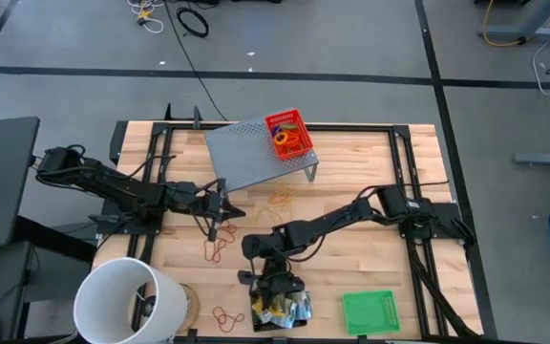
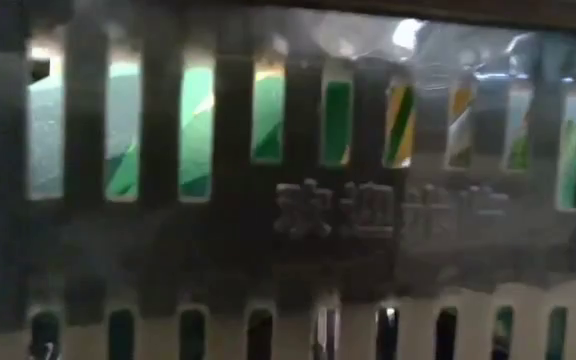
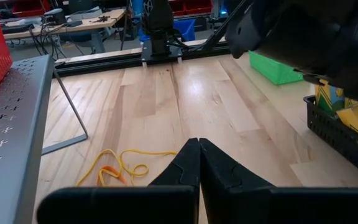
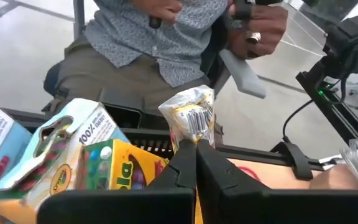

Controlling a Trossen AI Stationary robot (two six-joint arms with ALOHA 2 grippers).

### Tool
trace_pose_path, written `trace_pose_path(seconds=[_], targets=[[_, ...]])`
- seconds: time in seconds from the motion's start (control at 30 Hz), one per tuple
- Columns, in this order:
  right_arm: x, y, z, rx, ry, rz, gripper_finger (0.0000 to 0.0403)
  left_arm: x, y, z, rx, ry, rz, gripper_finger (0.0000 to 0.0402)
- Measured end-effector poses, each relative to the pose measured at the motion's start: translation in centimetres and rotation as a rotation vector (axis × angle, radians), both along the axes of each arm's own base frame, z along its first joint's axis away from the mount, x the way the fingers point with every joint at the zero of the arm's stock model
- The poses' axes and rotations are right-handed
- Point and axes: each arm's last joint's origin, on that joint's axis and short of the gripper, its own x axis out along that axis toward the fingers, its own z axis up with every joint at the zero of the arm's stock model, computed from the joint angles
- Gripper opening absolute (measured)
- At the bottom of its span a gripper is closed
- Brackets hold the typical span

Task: Pick & Place Office Desk Supplies
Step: Put the yellow crayon box into the black bin, then put the black bin on the shelf

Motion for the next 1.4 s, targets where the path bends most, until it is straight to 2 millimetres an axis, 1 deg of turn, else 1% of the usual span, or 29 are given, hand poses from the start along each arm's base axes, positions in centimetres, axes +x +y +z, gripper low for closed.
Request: trace_pose_path(seconds=[0.27,0.4,0.63,0.73,0.83,1.0,1.1,1.17,1.27,1.3,1.4], targets=[[0.0,-0.1,-0.2,0.010,0.070,-0.036,0.0005,0.0,0.0,0.0,0.001,0.000,0.000,0.0001],[-0.1,-0.2,-0.4,0.003,0.103,-0.062,0.0029,0.0,0.0,0.0,0.002,0.000,0.000,0.0001],[0.0,0.0,-0.6,-0.046,0.097,-0.113,0.0077,0.0,0.0,0.0,-0.001,0.000,-0.001,0.0001],[-0.1,0.3,-0.6,-0.046,0.094,-0.106,0.0093,0.0,0.0,0.0,-0.002,0.001,-0.005,0.0001],[-0.3,0.8,-0.2,-0.047,0.082,-0.099,0.0102,0.0,0.0,0.0,-0.002,0.001,-0.005,0.0001],[-0.9,1.2,1.7,-0.075,0.057,-0.123,0.0105,0.0,0.0,0.0,-0.003,0.000,-0.008,0.0001],[-1.3,1.4,3.2,-0.112,0.042,-0.187,0.0105,0.0,-0.1,0.0,-0.009,-0.001,-0.023,0.0001],[-1.6,1.6,4.7,-0.122,0.069,-0.288,0.0105,0.0,-0.1,0.1,-0.014,-0.005,-0.032,0.0001],[-2.3,1.8,7.1,-0.127,0.142,-0.516,0.0105,0.0,-0.4,0.2,-0.024,-0.025,-0.042,0.0001],[-2.5,1.7,7.8,-0.118,0.155,-0.540,0.0105,0.0,-0.5,0.3,-0.028,-0.038,-0.047,0.0001],[-3.4,1.2,9.8,-0.055,0.219,-0.488,0.0105,0.1,-0.9,1.1,-0.026,-0.119,-0.065,0.0001]])
